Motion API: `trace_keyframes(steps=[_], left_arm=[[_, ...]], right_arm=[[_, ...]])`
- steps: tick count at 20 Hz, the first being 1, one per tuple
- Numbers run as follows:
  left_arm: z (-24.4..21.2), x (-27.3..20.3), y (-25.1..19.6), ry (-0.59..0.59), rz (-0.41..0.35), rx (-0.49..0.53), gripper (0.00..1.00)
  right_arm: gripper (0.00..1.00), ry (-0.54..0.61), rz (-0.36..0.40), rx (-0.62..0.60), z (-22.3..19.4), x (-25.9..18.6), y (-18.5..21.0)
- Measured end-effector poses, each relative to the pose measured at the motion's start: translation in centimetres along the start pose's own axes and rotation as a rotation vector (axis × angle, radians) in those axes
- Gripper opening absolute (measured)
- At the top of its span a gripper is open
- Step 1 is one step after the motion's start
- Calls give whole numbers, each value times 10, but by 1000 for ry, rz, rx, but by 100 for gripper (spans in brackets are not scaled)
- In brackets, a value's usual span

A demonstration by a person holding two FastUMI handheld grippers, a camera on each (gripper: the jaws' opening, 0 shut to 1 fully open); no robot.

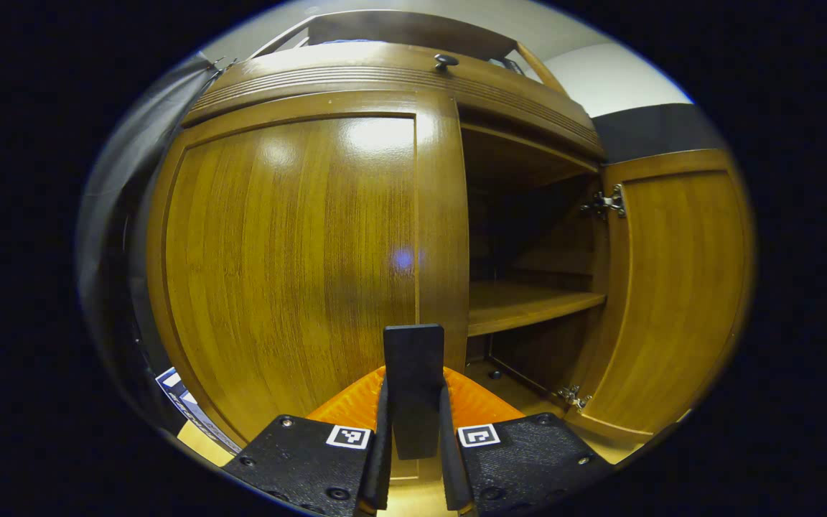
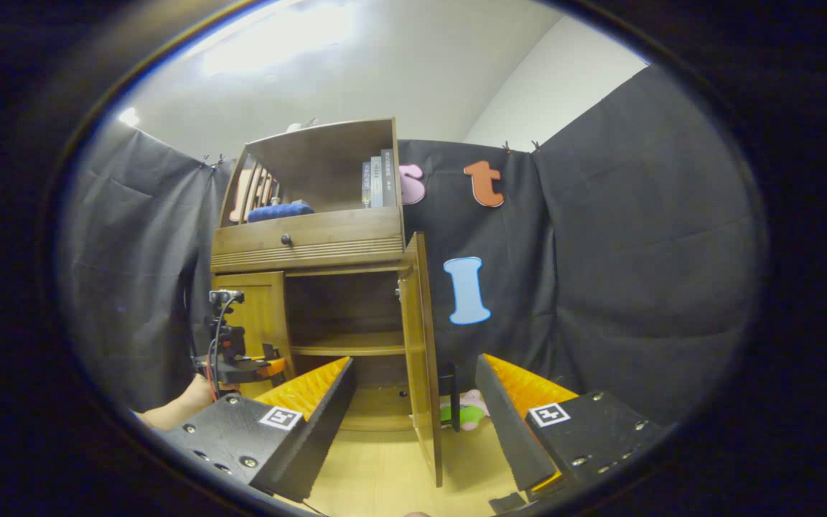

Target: Open the right door of the double-door shoe cabinet with the right hand, and open the left door with the left hand.

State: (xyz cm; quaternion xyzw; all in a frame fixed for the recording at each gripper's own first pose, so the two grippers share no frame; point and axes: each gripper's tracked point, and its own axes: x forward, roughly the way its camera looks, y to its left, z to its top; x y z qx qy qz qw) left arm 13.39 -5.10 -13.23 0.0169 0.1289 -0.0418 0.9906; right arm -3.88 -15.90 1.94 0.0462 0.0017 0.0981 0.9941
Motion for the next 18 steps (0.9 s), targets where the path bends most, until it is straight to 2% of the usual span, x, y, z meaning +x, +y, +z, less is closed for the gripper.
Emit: trace_keyframes(steps=[2,8,18], left_arm=[[0,-12,-2,5,-35,-8,30],[-1,-61,0,10,-108,10,31],[0,-127,22,-8,-126,27,30]], right_arm=[[97,6,-1,-11,-2,0,5],[99,25,59,-11,-12,4,38],[99,28,139,-27,-24,1,88]])
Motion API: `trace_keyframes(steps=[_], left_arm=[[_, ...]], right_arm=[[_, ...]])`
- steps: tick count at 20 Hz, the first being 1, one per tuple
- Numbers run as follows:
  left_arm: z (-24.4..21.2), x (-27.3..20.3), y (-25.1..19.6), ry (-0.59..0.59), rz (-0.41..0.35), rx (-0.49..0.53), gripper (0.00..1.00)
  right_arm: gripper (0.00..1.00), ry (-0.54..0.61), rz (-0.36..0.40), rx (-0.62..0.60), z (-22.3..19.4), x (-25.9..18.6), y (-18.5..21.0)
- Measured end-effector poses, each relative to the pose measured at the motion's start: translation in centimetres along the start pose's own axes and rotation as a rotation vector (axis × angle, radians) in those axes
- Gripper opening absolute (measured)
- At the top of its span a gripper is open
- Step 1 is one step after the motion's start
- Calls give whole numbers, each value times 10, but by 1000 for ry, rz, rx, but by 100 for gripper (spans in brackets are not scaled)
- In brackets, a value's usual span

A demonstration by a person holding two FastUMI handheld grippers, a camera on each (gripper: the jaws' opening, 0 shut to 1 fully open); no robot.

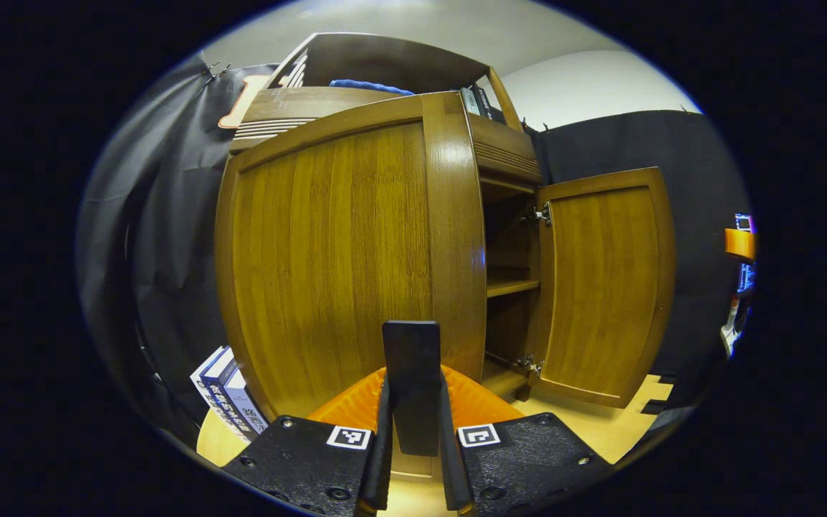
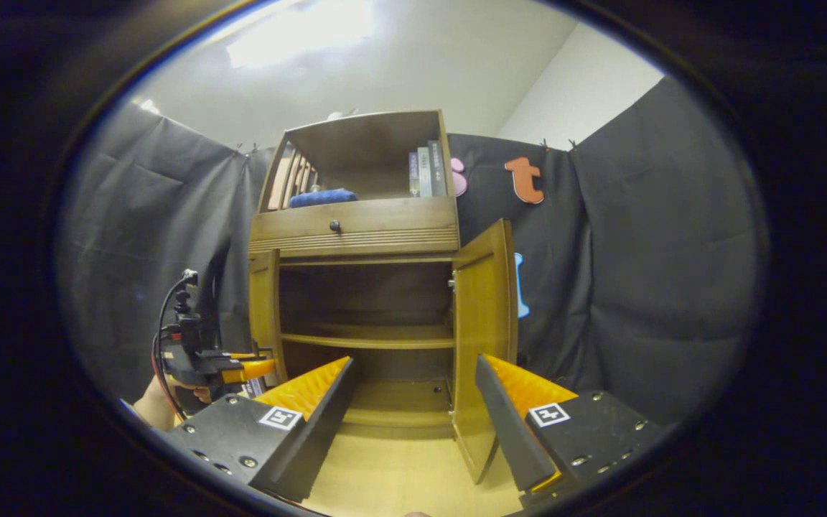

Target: Open the right door of the double-door shoe cabinet with the right hand, and open the left door with the left hand.

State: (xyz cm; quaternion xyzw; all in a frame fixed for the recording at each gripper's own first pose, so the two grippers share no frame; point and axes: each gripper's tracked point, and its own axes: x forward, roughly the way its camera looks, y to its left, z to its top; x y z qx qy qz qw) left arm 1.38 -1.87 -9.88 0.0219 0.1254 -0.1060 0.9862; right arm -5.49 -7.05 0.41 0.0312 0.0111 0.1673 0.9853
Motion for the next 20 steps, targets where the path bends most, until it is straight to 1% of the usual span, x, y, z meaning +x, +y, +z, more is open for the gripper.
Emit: trace_keyframes(steps=[5,7,10,17,20], left_arm=[[1,-22,9,-11,11,14,31],[0,-28,12,-11,22,12,31],[0,-38,18,-8,32,7,30],[0,-59,32,-6,66,38,29],[-1,-68,40,-5,81,53,29]], right_arm=[[99,6,25,-5,-5,1,17],[97,12,32,-1,-9,4,20],[99,31,24,8,-19,8,20],[99,45,21,24,-31,15,25],[99,30,7,30,-28,13,25]])
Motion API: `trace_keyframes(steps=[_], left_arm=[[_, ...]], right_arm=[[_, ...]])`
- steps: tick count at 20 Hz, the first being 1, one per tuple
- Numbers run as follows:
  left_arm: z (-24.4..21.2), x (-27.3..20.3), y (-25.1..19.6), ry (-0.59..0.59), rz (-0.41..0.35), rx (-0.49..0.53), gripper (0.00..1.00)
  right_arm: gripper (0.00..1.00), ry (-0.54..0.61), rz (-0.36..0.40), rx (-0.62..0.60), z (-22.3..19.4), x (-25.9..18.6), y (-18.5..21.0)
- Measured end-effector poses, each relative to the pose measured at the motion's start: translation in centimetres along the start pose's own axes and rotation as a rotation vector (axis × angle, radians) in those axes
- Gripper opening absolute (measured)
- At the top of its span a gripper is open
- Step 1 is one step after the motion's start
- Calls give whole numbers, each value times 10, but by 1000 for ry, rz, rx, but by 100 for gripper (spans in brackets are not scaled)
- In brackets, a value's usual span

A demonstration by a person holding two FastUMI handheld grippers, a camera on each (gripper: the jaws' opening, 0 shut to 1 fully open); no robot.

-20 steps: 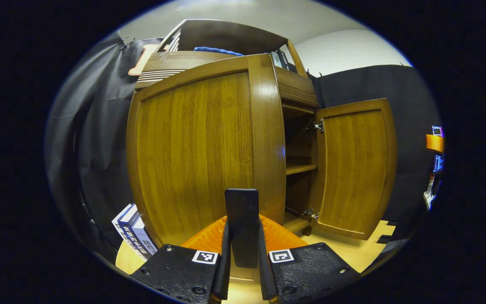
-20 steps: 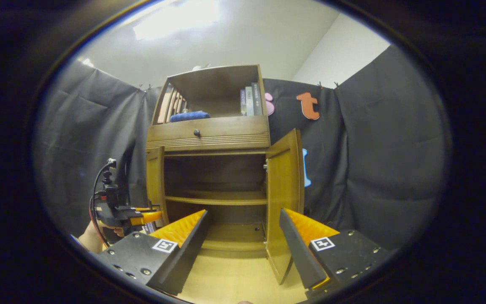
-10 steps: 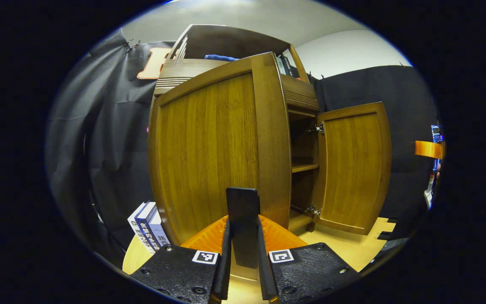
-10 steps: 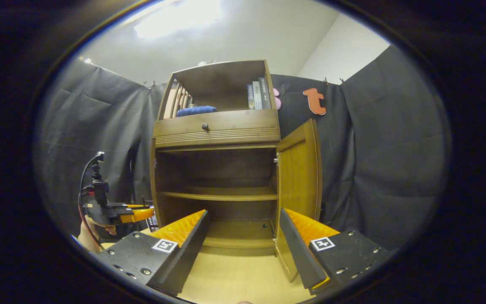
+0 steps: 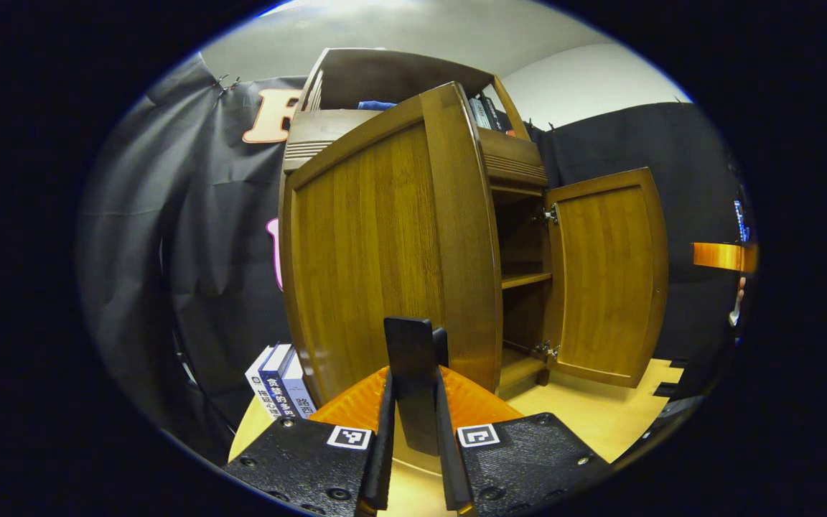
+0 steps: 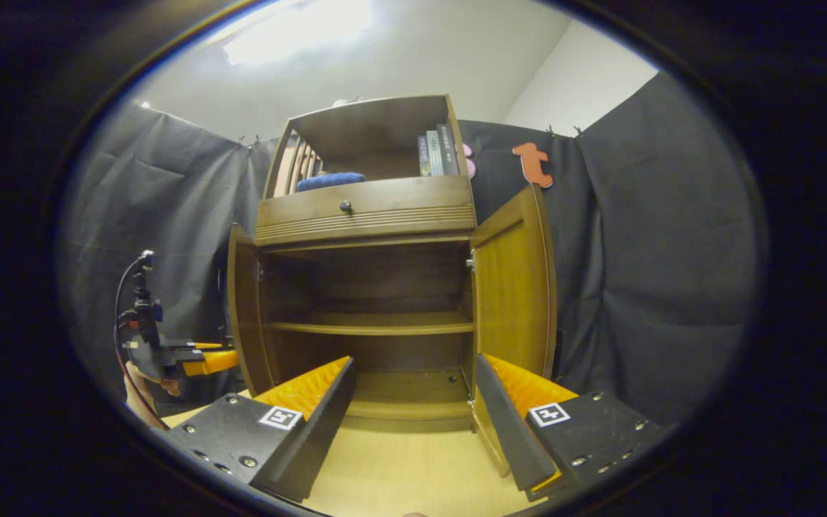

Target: Open the right door of the double-door shoe cabinet with the right hand, and open the left door with the left hand.

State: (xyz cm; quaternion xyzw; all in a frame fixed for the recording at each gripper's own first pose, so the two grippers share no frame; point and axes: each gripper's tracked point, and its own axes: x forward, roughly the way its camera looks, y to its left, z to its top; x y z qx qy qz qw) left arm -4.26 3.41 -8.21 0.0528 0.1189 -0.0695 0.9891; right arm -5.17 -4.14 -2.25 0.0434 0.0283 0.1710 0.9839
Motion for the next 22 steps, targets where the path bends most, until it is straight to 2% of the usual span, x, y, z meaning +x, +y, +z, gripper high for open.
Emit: trace_keyframes(steps=[8,10,12,16,18,22], left_arm=[[-12,-24,35,9,65,11,29],[-13,-30,51,4,106,15,29],[-13,-36,64,4,130,7,22],[-14,-50,105,9,202,-6,16],[-14,-52,118,4,194,-38,10],[-17,-57,135,-2,159,-75,5]], right_arm=[[99,14,0,32,-9,5,0],[99,25,7,28,-16,6,0],[99,34,18,24,-20,6,5],[99,56,38,9,-25,9,10],[99,61,47,7,-31,13,16],[99,56,69,16,-27,18,34]])
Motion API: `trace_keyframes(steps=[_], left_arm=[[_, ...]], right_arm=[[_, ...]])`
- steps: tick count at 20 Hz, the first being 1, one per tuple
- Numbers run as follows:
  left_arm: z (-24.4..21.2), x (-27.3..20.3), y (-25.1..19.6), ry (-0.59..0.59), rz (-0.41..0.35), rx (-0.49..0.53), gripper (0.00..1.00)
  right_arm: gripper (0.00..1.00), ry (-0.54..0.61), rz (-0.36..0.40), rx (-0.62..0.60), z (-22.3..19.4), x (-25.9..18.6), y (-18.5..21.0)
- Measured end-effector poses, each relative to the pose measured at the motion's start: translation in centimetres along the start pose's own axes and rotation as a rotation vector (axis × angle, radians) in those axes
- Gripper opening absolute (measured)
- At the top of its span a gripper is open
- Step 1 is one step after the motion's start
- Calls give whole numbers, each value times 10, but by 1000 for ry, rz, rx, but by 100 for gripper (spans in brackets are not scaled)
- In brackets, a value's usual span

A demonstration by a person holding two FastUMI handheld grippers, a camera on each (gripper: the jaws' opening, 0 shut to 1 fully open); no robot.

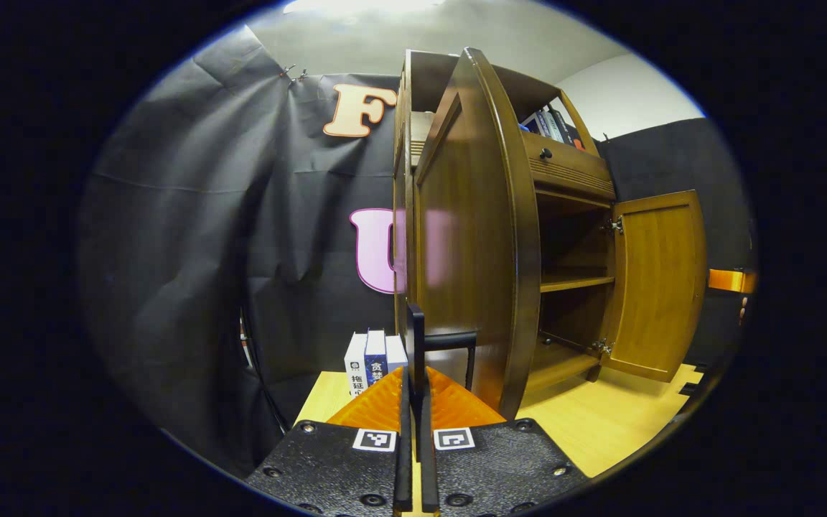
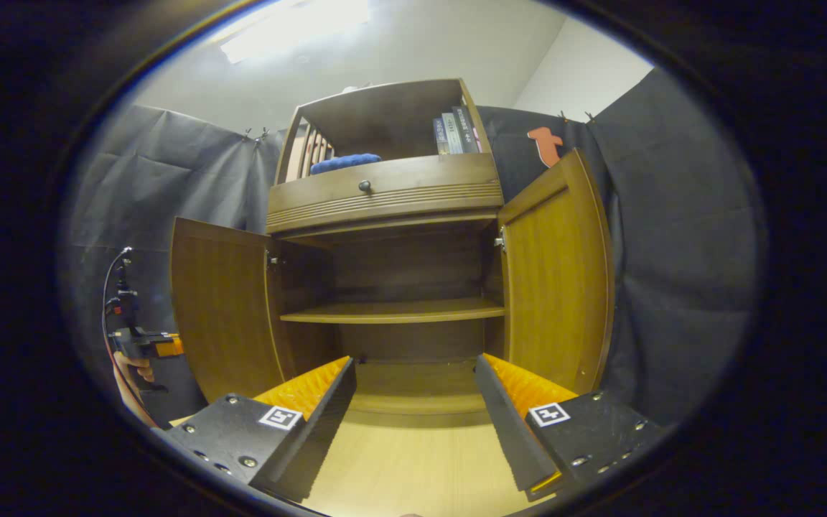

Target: Open the right door of the double-door shoe cabinet with the right hand, and open the left door with the left hand.

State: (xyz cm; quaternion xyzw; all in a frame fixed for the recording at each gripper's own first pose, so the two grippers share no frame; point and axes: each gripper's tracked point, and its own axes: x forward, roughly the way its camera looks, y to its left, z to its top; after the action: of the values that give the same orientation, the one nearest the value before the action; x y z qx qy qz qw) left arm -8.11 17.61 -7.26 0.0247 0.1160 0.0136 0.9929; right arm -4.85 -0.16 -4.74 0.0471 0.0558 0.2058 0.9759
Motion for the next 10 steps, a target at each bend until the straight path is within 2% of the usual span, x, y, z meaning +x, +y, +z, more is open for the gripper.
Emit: trace_keyframes(steps=[4,10], left_arm=[[2,1,8,-2,-38,-3,4],[4,1,10,-7,-53,-1,4]], right_arm=[[99,5,15,-1,-5,3,10],[99,21,34,-16,-12,7,20]])
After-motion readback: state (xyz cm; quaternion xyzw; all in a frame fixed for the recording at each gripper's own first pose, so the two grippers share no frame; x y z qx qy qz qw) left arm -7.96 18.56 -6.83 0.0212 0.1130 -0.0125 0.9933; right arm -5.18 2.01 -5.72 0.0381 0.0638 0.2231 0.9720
